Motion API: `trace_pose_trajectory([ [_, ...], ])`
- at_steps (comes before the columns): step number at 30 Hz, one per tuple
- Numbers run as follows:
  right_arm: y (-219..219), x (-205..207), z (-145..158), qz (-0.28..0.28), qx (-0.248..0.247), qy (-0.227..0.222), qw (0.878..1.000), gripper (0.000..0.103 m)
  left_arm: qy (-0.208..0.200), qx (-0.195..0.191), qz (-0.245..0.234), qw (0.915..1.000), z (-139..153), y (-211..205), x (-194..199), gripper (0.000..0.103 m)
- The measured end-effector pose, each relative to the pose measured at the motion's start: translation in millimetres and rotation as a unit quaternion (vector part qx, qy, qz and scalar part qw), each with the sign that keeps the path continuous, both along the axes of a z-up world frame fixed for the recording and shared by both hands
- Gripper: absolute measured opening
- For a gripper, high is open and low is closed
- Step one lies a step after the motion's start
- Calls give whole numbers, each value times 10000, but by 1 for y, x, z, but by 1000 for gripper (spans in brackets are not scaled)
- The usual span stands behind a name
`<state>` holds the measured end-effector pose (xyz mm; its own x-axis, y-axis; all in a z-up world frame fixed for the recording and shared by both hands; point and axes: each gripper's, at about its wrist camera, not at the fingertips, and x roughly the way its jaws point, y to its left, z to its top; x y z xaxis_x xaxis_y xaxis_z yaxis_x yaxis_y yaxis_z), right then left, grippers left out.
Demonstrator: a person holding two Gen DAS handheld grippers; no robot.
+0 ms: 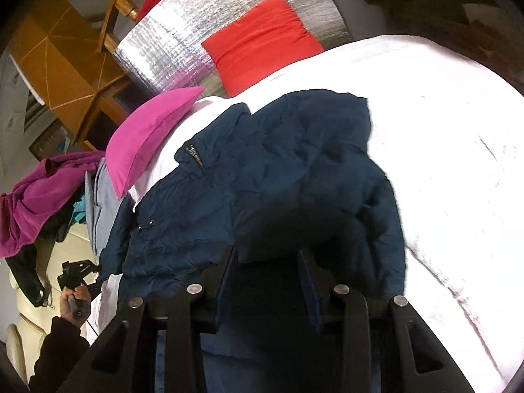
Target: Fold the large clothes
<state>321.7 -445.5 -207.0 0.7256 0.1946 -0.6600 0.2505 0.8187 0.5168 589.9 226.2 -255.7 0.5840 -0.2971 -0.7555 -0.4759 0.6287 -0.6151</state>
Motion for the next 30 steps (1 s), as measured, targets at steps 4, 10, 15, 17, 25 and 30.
trace_pose_trajectory([
  [4,-8,-6,0,-89,26,-47,9999,41,-232,631,-291,9973,37,-21,0,9],
  [10,-12,-18,1,-128,204,-194,9995,41,-691,1621,-1003,9792,114,-87,-13,9],
  [15,-23,-32,6,-229,369,-351,9984,41,-1431,2141,-1788,9496,174,-165,-40,9],
  [17,-28,-38,8,-286,417,-411,9979,41,-1701,2211,-2216,9344,191,-209,-52,9],
  [25,-51,-67,10,-495,575,-554,9956,41,-1921,2424,-3513,8837,181,-345,-91,6],
  [30,-63,-79,3,-587,683,-537,9945,43,-1613,2365,-3911,8747,140,-393,-99,6],
])
